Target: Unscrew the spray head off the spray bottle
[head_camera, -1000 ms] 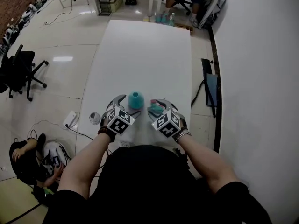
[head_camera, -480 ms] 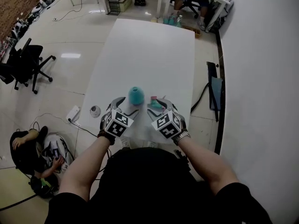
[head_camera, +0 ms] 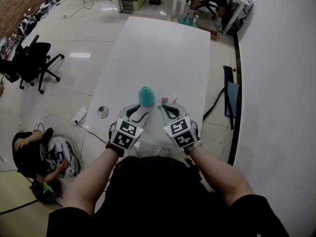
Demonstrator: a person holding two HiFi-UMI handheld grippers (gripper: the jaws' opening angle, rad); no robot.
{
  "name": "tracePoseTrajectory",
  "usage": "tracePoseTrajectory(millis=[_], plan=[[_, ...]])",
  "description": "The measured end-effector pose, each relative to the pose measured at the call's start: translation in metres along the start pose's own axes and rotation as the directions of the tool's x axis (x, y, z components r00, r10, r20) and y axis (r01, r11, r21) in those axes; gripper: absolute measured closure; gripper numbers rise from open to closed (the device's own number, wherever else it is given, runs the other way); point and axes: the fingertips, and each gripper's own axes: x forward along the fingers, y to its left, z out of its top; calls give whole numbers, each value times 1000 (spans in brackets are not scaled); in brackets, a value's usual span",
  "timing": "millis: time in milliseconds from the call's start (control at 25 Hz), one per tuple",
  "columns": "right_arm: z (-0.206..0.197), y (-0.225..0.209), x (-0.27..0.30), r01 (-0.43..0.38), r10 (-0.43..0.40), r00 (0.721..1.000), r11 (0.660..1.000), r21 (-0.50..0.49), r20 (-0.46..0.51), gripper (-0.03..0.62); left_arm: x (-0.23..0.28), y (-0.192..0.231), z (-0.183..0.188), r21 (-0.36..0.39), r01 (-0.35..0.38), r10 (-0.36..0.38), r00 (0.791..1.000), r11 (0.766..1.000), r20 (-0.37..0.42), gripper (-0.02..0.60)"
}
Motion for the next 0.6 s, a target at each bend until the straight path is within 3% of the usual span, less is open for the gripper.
tracePoseTrajectory(millis=[200,320,600], plan=[[12,5,-8,35,-36,999,998,58,11,602,-11,-7,18,-2,61,-60,996,998,58,476],[20,12,-12,60,-62,998,992,107,16,602,-21,-7,25,9,95,-95,992,995,81,565],[36,30,-22,123,-134,990,976,178,51,602,-39,-7,28,41,162,-165,981,986,104,565]])
